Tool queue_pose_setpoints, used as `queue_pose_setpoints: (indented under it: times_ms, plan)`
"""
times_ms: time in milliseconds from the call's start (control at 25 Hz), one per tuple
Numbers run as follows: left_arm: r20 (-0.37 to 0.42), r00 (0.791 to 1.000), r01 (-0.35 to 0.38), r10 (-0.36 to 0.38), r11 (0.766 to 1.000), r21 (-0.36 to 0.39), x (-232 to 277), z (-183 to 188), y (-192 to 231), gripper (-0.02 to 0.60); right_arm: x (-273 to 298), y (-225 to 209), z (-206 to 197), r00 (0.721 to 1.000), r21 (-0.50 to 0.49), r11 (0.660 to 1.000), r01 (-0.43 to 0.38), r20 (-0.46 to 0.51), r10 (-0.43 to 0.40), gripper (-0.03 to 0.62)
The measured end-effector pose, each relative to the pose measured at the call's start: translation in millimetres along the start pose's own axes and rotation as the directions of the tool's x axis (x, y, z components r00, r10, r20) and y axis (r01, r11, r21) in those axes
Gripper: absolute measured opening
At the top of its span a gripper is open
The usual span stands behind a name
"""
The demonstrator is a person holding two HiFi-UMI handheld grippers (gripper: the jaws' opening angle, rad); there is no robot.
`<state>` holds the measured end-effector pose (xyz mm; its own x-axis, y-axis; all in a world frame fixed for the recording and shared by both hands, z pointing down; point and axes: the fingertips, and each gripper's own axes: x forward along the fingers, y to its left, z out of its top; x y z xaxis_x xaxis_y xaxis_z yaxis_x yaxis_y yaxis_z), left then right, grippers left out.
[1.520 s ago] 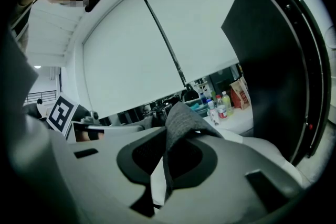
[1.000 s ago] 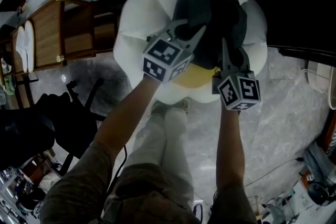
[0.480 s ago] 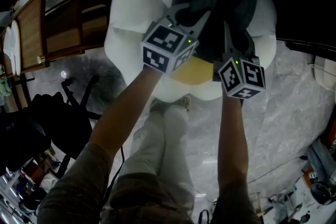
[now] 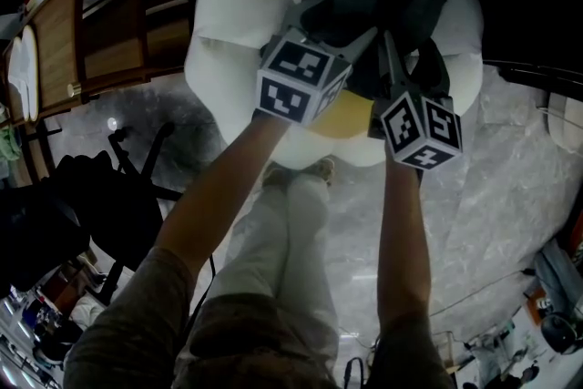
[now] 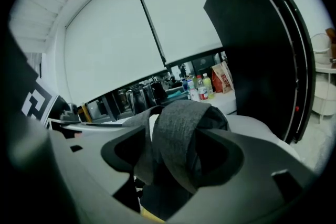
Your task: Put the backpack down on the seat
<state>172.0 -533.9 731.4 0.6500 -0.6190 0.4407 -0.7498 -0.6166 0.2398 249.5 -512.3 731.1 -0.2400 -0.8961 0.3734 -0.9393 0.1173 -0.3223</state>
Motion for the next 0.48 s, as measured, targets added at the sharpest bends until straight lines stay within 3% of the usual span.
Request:
queue_pose_setpoints:
  times_ms: [200,400,480]
  plan:
    - [-0.005,1.0,-0.021,0.02,0.998,-0.052,-20,2,-4,0.31,-19,4,7,1.0,0.023,1.0,0.017,0.004,-0.018,0.291]
    - [-0.015,1.0,-0.02,0.018,0.993,-0.114,-47,12,-21,0.199,-45,19,16,1.0,0.071,0.997,0.012,-0.019,-0.011,0.249]
    - [-0.023,0.999,-0.036,0.033,0.991,-0.132,-62,18,-29,0.093,-61,28,21,1.0,0.094,0.996,0.002,-0.024,0.001,0.083]
